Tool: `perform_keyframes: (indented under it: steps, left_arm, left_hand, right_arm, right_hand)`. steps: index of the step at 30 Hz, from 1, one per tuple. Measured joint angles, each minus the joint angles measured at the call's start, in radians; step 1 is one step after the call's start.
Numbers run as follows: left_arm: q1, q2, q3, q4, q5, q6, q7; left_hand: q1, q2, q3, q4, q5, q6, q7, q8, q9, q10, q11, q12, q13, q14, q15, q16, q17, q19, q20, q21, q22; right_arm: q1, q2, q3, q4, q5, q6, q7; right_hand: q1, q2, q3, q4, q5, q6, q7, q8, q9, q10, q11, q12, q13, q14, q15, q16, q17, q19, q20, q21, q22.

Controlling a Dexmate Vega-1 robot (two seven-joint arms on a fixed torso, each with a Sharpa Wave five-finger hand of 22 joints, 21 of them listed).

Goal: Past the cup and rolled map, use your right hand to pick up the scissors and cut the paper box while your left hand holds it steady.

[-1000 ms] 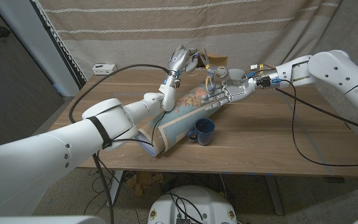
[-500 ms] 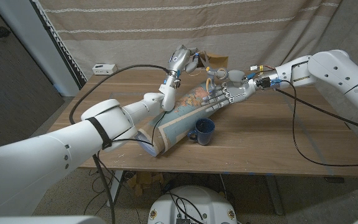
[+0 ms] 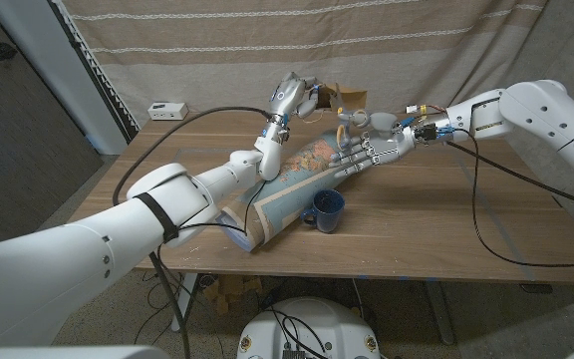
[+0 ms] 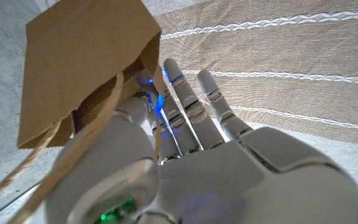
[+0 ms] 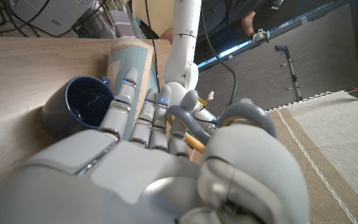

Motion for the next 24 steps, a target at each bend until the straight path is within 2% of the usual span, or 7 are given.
perform_keyframes:
  steps: [24]
  left_arm:
    - [0.052, 0.003, -0.127, -0.068, 0.145, -0.009, 0.000]
  left_hand:
    - [0.000, 0.000, 0.001, -0.001, -0.002, -0.006, -0.001, 0.002, -0.009, 0.000, 0.000, 0.002, 0.000, -0.007, 0.007, 0.000, 0.000, -0.011, 0.000, 0.008, -0.012]
  right_arm:
    - [-0.015, -0.016, 0.011, -0.001, 0.012, -0.020, -0.046]
  right_hand:
    - [0.000, 0.000, 0.000, 0.000, 0.000, 0.000, 0.000, 0.000, 0.001, 0.000, 0.000, -0.008, 0.005, 0.000, 0.000, 0.000, -0.005, 0.006, 0.006, -0.007, 0.000]
